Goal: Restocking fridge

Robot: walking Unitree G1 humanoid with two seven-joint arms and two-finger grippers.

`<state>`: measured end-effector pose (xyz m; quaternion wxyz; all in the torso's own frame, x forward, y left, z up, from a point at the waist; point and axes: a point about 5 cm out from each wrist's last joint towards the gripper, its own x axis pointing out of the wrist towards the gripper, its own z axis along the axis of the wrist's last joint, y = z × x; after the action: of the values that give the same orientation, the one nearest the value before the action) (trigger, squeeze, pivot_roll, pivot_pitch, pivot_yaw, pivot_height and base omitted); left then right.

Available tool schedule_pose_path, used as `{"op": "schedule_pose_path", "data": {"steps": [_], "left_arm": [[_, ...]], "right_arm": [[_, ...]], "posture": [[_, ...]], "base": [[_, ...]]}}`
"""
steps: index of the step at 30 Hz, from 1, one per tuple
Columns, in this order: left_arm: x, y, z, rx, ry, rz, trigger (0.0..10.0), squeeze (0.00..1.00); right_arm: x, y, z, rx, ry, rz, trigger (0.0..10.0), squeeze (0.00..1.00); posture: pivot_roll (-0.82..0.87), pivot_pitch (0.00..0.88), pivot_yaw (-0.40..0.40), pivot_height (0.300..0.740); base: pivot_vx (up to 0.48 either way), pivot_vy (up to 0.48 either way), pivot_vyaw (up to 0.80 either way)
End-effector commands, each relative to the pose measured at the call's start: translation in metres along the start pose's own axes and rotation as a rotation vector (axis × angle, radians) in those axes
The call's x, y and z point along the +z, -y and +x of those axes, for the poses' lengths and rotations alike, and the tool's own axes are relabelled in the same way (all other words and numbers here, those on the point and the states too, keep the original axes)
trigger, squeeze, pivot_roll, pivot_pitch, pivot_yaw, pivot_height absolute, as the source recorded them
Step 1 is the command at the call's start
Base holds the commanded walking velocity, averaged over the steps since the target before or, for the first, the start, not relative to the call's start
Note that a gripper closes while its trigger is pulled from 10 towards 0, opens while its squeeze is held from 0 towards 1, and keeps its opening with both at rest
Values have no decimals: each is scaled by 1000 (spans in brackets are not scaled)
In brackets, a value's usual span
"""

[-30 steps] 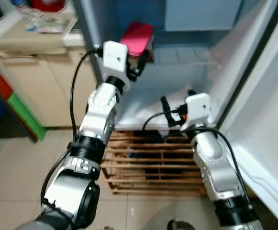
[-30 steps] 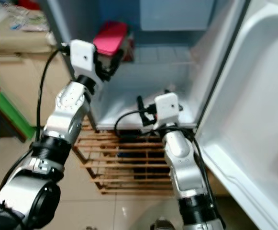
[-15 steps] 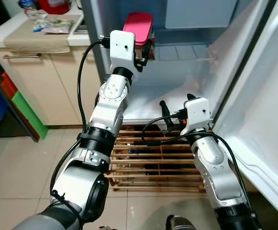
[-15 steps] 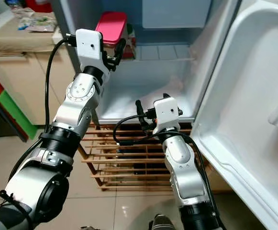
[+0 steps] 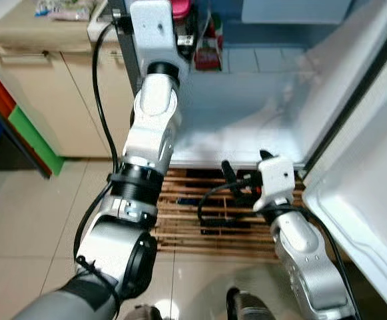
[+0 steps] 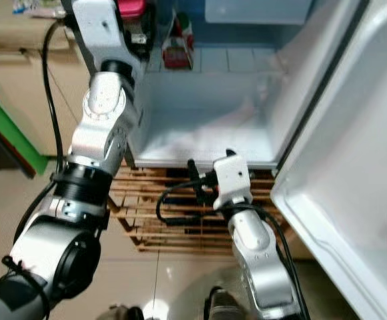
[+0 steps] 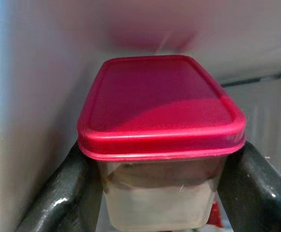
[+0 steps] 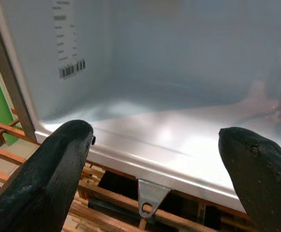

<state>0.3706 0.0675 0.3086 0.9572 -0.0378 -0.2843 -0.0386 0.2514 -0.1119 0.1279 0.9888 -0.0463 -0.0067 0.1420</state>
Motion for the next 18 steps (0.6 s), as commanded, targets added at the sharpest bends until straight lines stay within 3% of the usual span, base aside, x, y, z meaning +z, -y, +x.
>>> {"op": "schedule_pose_path", "data": {"steps": [1, 7, 13, 18], "left_arm": [[-3, 0, 5, 18, -14, 51, 10000, 0], [-27, -14, 9, 55, -106, 143, 10000, 0], [-36, -20, 14, 71, -160, 166, 10000, 0], [-37, -26, 21, 88, -175, 187, 10000, 0]], "right_arm": [[1, -2, -4, 7, -9, -9, 10000, 0], [1, -5, -10, 15, -30, -7, 10000, 0], [2, -6, -18, 11, -44, -6, 10000, 0], [10, -7, -26, 5, -10, 48, 10000, 0]], "posture": [[-261, 204, 50, 740], [-271, 230, 47, 740], [-296, 249, 51, 740], [-311, 265, 57, 740]], "base": [[0, 0, 0], [0, 0, 0], [0, 0, 0], [0, 0, 0]]}}
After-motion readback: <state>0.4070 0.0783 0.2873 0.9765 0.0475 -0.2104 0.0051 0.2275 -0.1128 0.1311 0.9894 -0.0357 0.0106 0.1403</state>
